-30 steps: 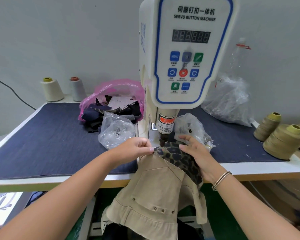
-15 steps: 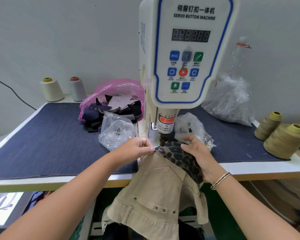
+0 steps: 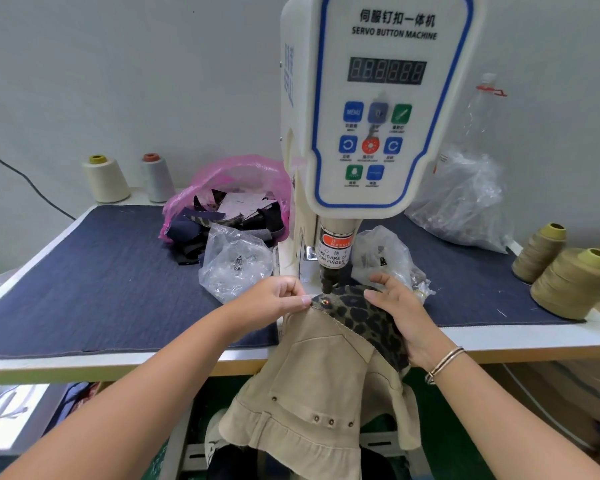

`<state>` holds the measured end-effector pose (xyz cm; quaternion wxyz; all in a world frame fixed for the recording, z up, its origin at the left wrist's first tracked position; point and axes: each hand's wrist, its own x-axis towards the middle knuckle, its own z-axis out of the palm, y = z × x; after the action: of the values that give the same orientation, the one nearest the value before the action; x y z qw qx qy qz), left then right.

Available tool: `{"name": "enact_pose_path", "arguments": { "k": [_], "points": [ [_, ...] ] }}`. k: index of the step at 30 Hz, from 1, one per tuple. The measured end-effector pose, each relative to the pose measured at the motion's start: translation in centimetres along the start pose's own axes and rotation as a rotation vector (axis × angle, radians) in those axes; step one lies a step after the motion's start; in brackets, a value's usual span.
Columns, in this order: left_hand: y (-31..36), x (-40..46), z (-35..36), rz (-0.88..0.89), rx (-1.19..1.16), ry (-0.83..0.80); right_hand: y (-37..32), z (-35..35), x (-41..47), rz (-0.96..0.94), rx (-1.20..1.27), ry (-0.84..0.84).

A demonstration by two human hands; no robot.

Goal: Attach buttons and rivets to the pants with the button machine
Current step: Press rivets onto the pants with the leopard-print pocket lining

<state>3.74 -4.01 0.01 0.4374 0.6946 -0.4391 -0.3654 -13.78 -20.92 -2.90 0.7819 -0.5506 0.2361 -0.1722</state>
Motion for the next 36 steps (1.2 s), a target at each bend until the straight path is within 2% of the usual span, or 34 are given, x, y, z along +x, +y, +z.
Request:
{"name": "enact_pose_path", "arguments": {
  "k": [4,7,11,14,19,25,29,31,33,34,36],
  "points": [
    [-0.2,-0.8,-0.5,0.025,-0.027,-0.082,0.0,0.3,-0.9,-0.003,-0.01,-0.059],
    [-0.3,-1.9,-1.1,0.021,-0.018,-0.189,0.0,0.9,-2.2,-0.012,-0.028,-0.182],
    [0.7,-3.0,-1.2,-0.009,0.019,-0.339,-0.7,3.3,-3.8,-0.054,-0.314,-0.329],
    [2.1,-3.6,-0.4,-0.026,-0.008,-0.418,-1.5,5.1,-4.5,-0.095,-0.346,-0.371],
    [4.1,-4.9,-1.7,0.098,-0.136,-0.328,-2.4,4.6,-5.9,-0.068,-0.394,-0.45],
    [5.9,-6.5,-5.9,0.197,-0.135,-0.289,1.6,2.2,-8.0,0.124,-0.847,-0.573],
    [5.0,-7.1,-7.8,0.192,-0.108,-0.224,5.2,2.6,-8.2,0.146,-0.965,-0.492],
    [4.5,-7.4,-8.2,0.184,-0.105,-0.199,6.8,3.1,-8.0,-0.011,-0.998,-0.311],
    [4.2,-7.8,-8.5,0.192,-0.116,-0.169,8.1,3.5,-8.5,-0.276,-0.938,-0.089],
    [4.1,-8.0,-8.7,0.195,-0.12,-0.155,8.6,3.7,-9.0,-0.392,-0.898,-0.02],
    [4.0,-8.2,-9.2,0.206,-0.121,-0.134,9.3,4.1,-10.2,-0.453,-0.896,0.035]
  ]
}}
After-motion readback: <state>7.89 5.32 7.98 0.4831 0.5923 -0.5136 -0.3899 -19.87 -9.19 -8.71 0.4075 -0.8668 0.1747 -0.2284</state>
